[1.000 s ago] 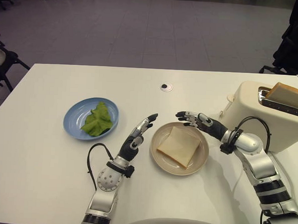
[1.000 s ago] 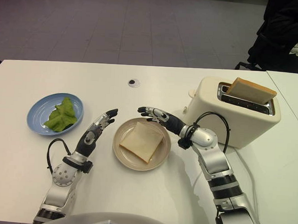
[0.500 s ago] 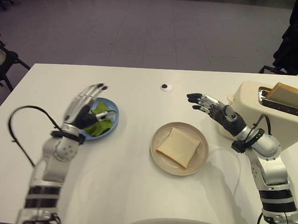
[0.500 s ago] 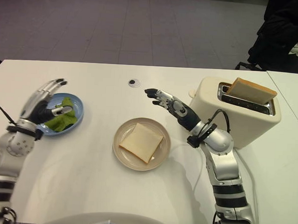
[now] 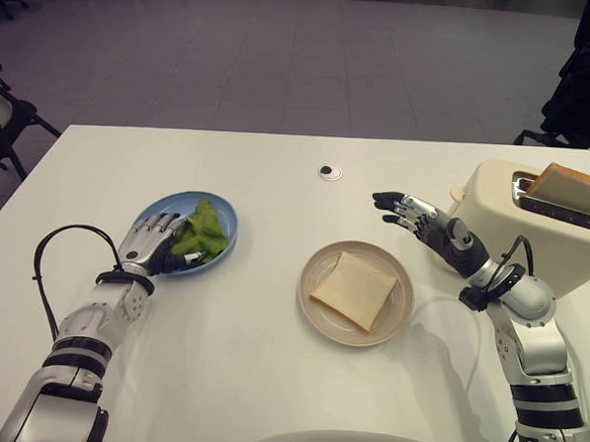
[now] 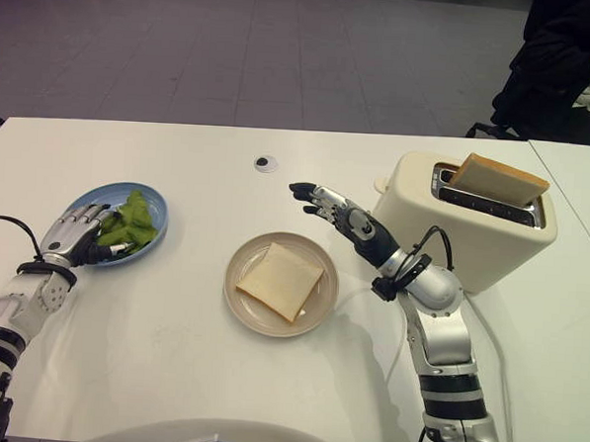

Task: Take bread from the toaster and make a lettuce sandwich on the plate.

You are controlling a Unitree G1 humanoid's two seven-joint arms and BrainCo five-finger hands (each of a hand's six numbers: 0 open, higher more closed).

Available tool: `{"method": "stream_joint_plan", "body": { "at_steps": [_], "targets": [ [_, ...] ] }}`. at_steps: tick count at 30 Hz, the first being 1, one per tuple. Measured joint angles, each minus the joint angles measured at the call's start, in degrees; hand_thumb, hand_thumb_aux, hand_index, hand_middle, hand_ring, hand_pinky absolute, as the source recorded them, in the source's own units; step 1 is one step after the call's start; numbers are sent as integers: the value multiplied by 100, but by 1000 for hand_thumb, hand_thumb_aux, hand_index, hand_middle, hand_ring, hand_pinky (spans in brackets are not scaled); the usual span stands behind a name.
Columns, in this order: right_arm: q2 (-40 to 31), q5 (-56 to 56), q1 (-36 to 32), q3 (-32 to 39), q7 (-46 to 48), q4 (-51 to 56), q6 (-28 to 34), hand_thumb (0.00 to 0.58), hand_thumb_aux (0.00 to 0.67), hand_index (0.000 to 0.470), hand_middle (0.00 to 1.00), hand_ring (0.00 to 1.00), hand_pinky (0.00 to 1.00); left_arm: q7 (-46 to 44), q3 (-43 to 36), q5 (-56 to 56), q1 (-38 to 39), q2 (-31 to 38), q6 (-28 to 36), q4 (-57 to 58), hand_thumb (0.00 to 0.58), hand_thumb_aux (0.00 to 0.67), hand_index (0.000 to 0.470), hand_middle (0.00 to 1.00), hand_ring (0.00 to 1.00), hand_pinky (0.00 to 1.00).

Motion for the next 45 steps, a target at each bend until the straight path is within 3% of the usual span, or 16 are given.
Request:
{"method": "stream_joint_plan", "body": {
  "at_steps": [1,3,4,16,20,24,28,33,36,41,43,44,45],
  "targets": [
    [2,0,4,-4,0,0,-6,0,0,0,0,0,0,18,-30,-30,-5,0,-8,25,491,407,286,0,0,0],
    [14,0,28,-9,0,0,-14,0,0,0,0,0,0,166,-100,-115,-49,7,-75,10,564,560,393,0,0,0],
    [19,0,29,-9,1,0,-18,0,0,0,0,0,0,194,-111,-133,-77,15,-83,-6,580,670,470,0,0,0],
    [98,-14,26,-19,-1,67,-85,0,0,0,0,0,0,226,-7,-433,283,244,-11,-850,580,670,470,0,0,0],
    [114,-17,10,-29,-4,105,-114,0,0,0,0,0,0,5,729,-894,719,502,165,-2349,580,670,470,0,0,0],
    [125,-12,-6,-97,-41,123,-147,0,0,0,0,0,0,-635,1193,-1844,966,147,318,-4385,580,670,470,0,0,0],
    [122,-2,-40,-277,-80,202,-169,0,0,0,0,0,0,-1392,370,-2134,980,-889,718,-5836,580,670,470,0,0,0],
    [119,3,-137,-338,-43,316,-177,0,0,0,0,0,0,-1866,-1139,-1276,645,-2002,884,-6020,580,670,470,0,0,0],
    [131,2,-155,-338,-27,335,-184,0,0,0,0,0,0,-1887,-1602,-631,525,-2164,841,-5484,580,670,470,0,0,0],
    [164,2,-158,-338,-8,337,-209,0,0,0,0,0,0,-1730,-1718,-41,544,-2066,775,-4907,580,670,470,0,0,0],
    [172,2,-158,-338,-5,337,-210,0,0,0,0,0,0,-1696,-1735,96,560,-2063,748,-4849,575,607,426,0,0,0],
    [177,2,-158,-337,-4,337,-210,0,0,0,0,0,0,-1680,-1737,109,583,-2062,728,-4831,509,436,306,0,0,0],
    [180,2,-158,-336,-2,337,-210,0,0,0,0,0,0,-1670,-1737,148,612,-2062,715,-4819,331,231,162,0,0,0]
  ]
}}
